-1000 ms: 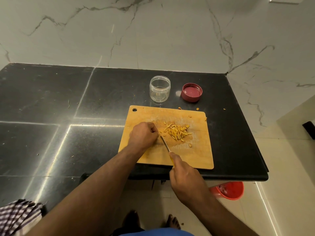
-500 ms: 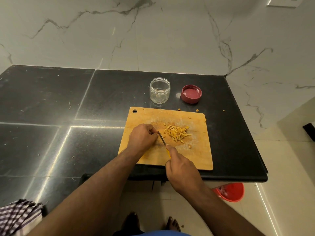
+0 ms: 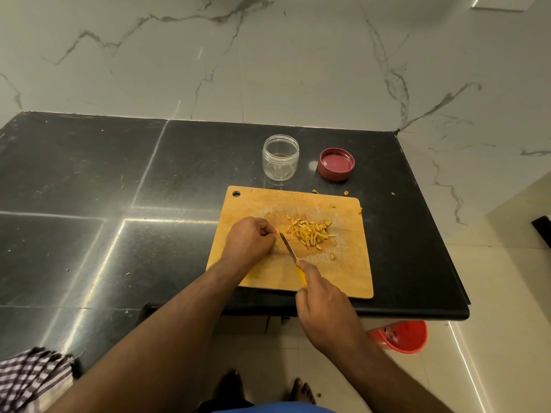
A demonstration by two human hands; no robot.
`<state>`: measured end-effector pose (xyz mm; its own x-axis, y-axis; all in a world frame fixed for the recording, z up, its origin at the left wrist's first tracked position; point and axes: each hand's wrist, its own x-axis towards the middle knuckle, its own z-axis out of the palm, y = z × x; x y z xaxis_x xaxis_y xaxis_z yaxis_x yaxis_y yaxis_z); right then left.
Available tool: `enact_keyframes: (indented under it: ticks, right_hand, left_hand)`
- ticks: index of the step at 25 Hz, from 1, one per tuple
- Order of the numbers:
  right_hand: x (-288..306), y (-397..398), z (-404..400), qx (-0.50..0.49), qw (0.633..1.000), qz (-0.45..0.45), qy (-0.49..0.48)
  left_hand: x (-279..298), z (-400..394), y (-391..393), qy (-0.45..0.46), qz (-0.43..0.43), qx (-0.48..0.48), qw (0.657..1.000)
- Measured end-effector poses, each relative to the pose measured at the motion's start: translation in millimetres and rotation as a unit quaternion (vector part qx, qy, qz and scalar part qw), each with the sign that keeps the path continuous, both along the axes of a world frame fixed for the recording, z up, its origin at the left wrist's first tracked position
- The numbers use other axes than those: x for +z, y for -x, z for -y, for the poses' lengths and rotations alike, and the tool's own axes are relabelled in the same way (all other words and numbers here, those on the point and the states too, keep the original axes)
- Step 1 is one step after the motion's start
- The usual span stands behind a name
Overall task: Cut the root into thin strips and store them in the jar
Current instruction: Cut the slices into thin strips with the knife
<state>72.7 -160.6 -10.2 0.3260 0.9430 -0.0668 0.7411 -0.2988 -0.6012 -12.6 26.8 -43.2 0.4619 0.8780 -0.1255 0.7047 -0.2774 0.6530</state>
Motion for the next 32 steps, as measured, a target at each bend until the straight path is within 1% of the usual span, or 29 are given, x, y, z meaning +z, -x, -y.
enact_keyframes:
  ticks: [9, 15, 18, 26, 32]
  right_hand:
    - [-8, -1, -23, 0.031, 0.998, 0.048, 0.037]
    - [-6, -1, 8, 0.027, 0.999, 0.023, 0.012]
    - [0, 0, 4, 0.010, 1.000, 0.003, -0.007]
    - [-2, -2, -24, 0.029, 0.999, 0.019, 0.041]
    - [-1, -7, -8, 0.023, 0.998, -0.038, 0.044]
  left_hand:
    - [3, 0, -2, 0.007, 0.001, 0.019, 1.000]
    - [1, 0, -3, 0.006, -0.004, 0.019, 1.000]
    - [1, 0, -2, 0.008, -0.004, 0.019, 1.000]
    - [2, 4, -1, 0.001, 0.009, 0.030, 0.999]
    - [2, 3, -1, 0.010, 0.011, 0.033, 0.999]
